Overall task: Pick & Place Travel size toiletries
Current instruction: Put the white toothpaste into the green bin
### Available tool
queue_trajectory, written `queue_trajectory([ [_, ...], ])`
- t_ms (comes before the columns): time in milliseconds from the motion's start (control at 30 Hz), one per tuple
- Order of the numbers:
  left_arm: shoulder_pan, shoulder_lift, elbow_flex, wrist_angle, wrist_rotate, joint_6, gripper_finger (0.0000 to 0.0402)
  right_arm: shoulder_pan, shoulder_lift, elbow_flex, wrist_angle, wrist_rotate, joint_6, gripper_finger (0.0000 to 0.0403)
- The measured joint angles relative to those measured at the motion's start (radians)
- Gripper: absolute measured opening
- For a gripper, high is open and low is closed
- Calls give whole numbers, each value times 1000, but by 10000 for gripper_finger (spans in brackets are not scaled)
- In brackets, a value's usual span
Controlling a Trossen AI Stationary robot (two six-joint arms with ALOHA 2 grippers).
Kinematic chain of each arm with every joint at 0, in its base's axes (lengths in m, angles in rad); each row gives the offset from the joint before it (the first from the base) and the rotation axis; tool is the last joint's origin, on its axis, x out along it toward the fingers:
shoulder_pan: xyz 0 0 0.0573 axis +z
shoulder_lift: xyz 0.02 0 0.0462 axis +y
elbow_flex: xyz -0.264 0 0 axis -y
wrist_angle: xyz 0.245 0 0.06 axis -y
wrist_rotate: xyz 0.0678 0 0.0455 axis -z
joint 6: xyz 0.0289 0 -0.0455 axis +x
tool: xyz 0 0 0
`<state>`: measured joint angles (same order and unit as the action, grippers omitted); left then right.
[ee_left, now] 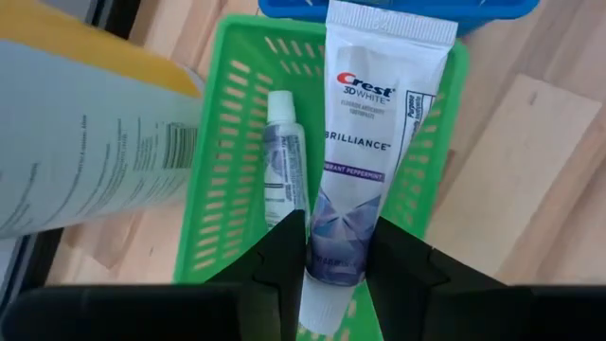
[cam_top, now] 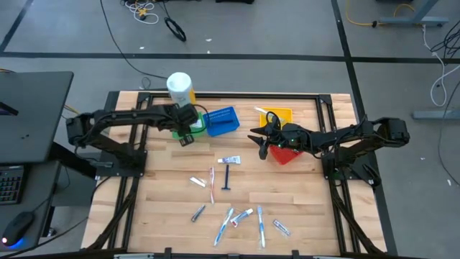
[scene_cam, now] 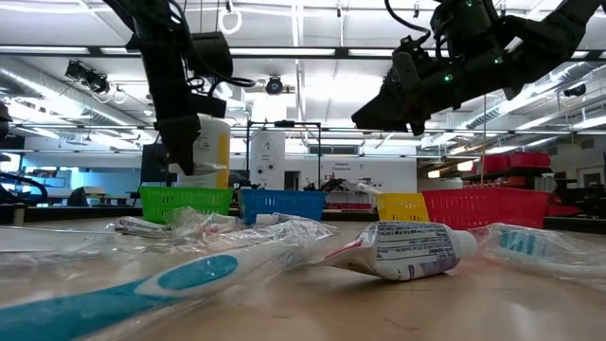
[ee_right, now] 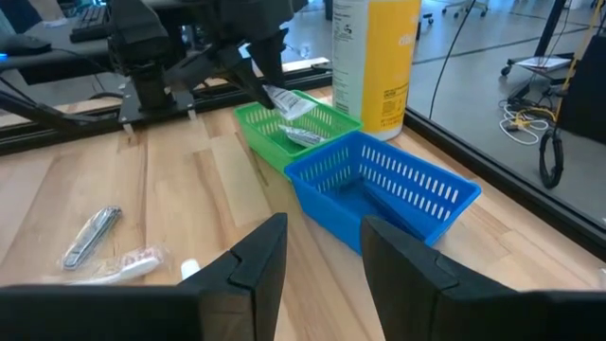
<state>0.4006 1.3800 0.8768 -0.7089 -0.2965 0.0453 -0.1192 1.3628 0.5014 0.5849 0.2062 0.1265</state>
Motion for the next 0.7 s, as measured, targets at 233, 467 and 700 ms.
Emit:
queue_trajectory([
  [233, 32, 0, 0, -8, 45, 16, 106, 1, 0, 0, -17, -6, 58, 145],
  [467, 36, 44, -42, -40, 41, 24, 106, 11, 0, 0, -81, -9, 76, 145],
  [700, 44, 87, -106, -9, 21, 26, 106, 36, 0, 0, -80, -13, 75, 145],
])
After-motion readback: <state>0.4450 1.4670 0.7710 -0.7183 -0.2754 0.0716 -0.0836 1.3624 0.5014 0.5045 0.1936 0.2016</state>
